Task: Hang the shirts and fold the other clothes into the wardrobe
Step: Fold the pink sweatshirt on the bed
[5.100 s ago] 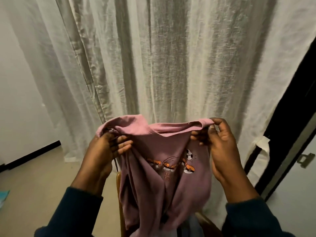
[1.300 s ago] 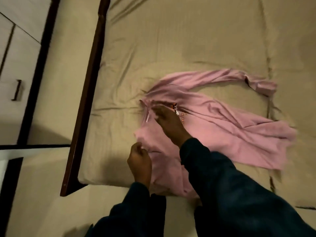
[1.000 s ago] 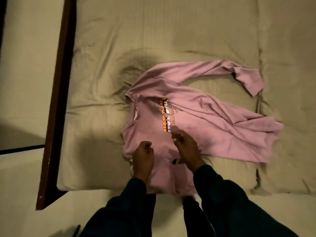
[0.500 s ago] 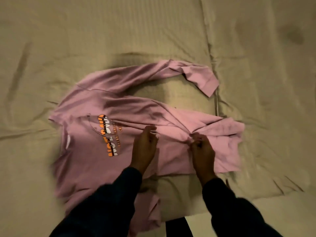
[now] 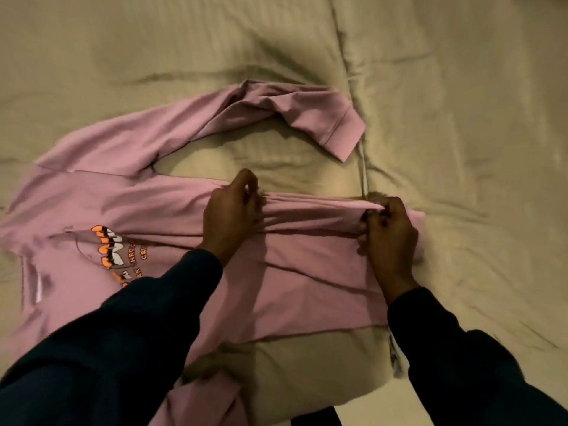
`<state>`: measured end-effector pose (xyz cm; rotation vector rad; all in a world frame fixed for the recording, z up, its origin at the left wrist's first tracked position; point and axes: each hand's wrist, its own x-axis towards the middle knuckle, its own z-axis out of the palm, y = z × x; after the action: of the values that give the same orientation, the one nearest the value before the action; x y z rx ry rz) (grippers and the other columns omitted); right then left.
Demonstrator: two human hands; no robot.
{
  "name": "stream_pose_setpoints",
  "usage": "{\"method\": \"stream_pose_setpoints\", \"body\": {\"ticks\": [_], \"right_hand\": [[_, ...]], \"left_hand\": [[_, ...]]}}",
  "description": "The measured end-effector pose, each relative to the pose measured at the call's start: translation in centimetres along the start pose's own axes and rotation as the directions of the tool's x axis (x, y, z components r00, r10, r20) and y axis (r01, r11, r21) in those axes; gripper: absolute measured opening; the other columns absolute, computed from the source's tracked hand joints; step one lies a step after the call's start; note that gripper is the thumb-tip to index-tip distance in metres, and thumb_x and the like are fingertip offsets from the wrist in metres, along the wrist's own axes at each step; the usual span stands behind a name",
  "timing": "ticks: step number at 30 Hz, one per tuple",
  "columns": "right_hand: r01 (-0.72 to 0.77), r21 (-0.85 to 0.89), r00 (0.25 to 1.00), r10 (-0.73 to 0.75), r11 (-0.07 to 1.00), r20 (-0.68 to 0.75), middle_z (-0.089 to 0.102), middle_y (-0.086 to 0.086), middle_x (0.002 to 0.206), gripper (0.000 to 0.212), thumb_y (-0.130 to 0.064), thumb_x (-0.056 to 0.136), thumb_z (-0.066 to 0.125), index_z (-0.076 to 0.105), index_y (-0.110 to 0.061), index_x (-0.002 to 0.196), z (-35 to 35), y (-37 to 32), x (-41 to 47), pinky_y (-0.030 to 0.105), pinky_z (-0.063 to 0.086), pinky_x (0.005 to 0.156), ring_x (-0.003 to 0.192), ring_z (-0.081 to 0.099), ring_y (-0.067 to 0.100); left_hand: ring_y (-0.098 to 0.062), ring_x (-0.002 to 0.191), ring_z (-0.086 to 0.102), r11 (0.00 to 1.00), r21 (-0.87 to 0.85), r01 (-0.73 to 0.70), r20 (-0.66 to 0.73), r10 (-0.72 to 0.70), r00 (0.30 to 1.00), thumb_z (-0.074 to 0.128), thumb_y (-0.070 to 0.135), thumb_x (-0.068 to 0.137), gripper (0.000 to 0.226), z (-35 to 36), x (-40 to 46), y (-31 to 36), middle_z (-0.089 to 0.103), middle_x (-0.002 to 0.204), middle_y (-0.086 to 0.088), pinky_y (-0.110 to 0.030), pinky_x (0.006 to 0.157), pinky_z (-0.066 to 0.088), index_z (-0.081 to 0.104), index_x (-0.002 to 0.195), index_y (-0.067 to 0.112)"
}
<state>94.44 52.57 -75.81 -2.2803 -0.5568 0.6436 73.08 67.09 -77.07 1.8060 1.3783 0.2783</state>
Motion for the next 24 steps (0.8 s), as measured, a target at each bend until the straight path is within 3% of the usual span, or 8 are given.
{"method": "stream_pose_setpoints", "body": {"ticks": [3,4,8,12,16,20,22,24], "right_hand": [[0.033,0.121,0.994,-0.020,0.992,-0.109,0.068,0.010,0.079,0.022,-0.001,0.093,0.047,0.056,-0.021,0.099,0.6,-2.3,3.3,0.024,0.056,0.058,0.060,0.064,0.009],[0.051,0.133,0.991,-0.034,0.990,-0.129,0.068,0.009,0.082,0.021,-0.002,0.092,0.048,0.057,-0.020,0.099,1.0,-3.1,4.4,0.023,0.056,0.061,0.063,0.065,0.006],[0.137,-0.084,0.991,-0.136,0.987,0.021,0.071,0.013,0.100,0.025,-0.011,0.091,0.052,0.058,-0.016,0.116,3.2,-3.6,5.6,0.039,0.050,0.082,0.093,0.066,0.033],[0.255,-0.273,0.966,-0.232,0.928,0.114,0.066,0.021,0.098,0.020,-0.013,0.089,0.060,0.060,-0.012,0.110,4.9,-1.5,3.7,0.040,0.038,0.075,0.092,0.061,0.040],[0.267,-0.344,0.963,-0.234,0.900,0.134,0.065,0.023,0.096,0.017,-0.021,0.093,0.062,0.061,-0.011,0.106,4.5,-1.1,2.8,0.040,0.039,0.068,0.091,0.060,0.042],[0.035,-0.398,0.990,0.023,0.917,0.140,0.068,0.025,0.099,0.033,-0.035,0.091,0.049,0.062,-0.015,0.114,4.4,-1.6,1.1,0.049,0.054,0.077,0.091,0.065,0.044],[-0.269,-0.071,0.948,0.277,0.961,0.158,0.073,0.020,0.088,0.038,-0.037,0.084,0.038,0.064,-0.017,0.104,4.8,-2.6,-0.4,0.045,0.058,0.066,0.072,0.070,0.036],[-0.546,0.315,0.838,0.507,0.776,0.202,0.073,0.014,0.090,0.029,-0.025,0.090,0.039,0.066,-0.017,0.098,5.2,-4.5,-1.3,0.032,0.053,0.058,0.065,0.068,0.024]], "left_hand": [[-0.023,0.057,0.063,0.986,-0.165,-0.011,-0.144,-0.013,0.990,0.048,0.010,0.098,0.009,-0.3,2.3,1.1,0.066,0.070,-0.012,-0.044,0.048,0.054,0.047,0.093,0.018],[-0.027,0.059,0.065,0.992,-0.121,-0.029,-0.163,0.009,0.987,0.048,0.016,0.096,0.002,-0.3,3.0,1.3,0.067,0.069,-0.011,-0.045,0.050,0.053,0.048,0.096,0.018],[-0.040,0.080,0.063,0.986,0.164,0.016,-0.086,-0.002,0.996,0.051,0.044,0.096,0.033,0.9,2.1,0.7,0.069,0.085,-0.014,-0.036,0.058,0.035,0.049,0.121,0.022],[-0.030,0.074,0.060,0.946,0.323,0.023,-0.128,0.020,0.992,0.052,0.048,0.099,0.039,-0.6,-0.1,-1.2,0.064,0.082,-0.004,-0.031,0.055,0.028,0.048,0.126,0.020],[-0.035,0.076,0.064,0.865,0.454,0.212,-0.289,-0.082,0.954,0.048,0.062,0.095,0.048,-5.7,-0.5,-5.7,0.064,0.080,-0.012,-0.035,0.062,0.034,0.049,0.120,0.021],[-0.050,0.100,0.060,0.766,0.305,0.566,-0.465,-0.399,0.790,0.038,0.074,0.092,0.061,-9.5,-0.2,-6.8,0.065,0.100,-0.030,-0.047,0.082,0.044,0.061,0.106,0.020],[-0.048,0.113,0.057,0.725,0.095,0.682,-0.442,-0.584,0.681,0.041,0.068,0.095,0.067,-10.7,0.5,-6.5,0.064,0.115,-0.030,-0.045,0.091,0.045,0.070,0.111,0.010],[-0.043,0.122,0.055,0.650,-0.171,0.741,-0.387,-0.735,0.556,0.057,0.052,0.096,0.064,-11.1,0.9,-6.7,0.060,0.130,-0.029,-0.043,0.096,0.045,0.062,0.125,-0.004]]}}
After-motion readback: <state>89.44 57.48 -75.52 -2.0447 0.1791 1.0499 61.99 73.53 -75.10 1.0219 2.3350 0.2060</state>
